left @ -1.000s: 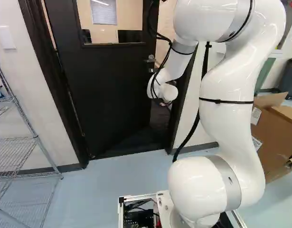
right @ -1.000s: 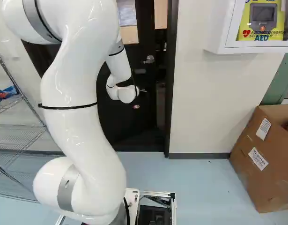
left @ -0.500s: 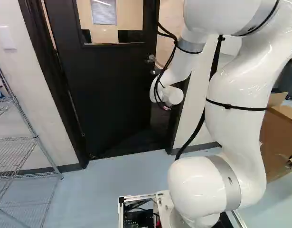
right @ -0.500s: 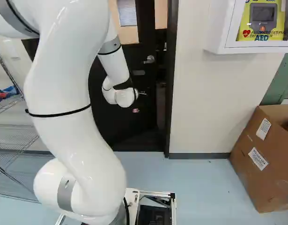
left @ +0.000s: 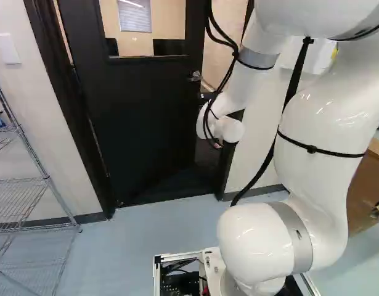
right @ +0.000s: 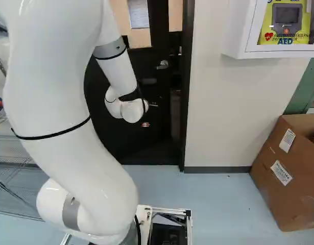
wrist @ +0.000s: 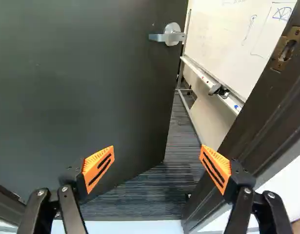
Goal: Open the door and move inside
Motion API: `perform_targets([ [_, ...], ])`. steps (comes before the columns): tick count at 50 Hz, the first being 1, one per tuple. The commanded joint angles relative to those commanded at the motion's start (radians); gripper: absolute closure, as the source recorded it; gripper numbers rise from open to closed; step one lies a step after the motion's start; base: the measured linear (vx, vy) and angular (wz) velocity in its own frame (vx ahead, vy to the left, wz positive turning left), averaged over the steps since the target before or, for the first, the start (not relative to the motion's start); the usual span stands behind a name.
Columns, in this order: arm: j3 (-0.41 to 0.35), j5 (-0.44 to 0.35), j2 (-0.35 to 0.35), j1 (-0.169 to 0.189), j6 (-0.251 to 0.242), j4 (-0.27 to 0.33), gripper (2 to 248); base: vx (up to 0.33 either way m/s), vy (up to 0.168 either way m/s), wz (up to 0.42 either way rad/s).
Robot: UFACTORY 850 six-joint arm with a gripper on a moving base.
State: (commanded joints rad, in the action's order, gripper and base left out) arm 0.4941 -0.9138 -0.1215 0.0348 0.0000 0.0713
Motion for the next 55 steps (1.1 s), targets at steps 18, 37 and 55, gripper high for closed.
perform_targets([
  [18,-0.096,-0.024,0.091,-0.013,0.0,-0.005,3,0.0,0.0,0.0],
  [37,-0.198,-0.026,0.191,-0.03,0.0,-0.01,3,0.0,0.0,0.0],
  [55,-0.283,-0.026,0.282,-0.044,0.0,-0.027,3,0.0,0.0,0.0],
])
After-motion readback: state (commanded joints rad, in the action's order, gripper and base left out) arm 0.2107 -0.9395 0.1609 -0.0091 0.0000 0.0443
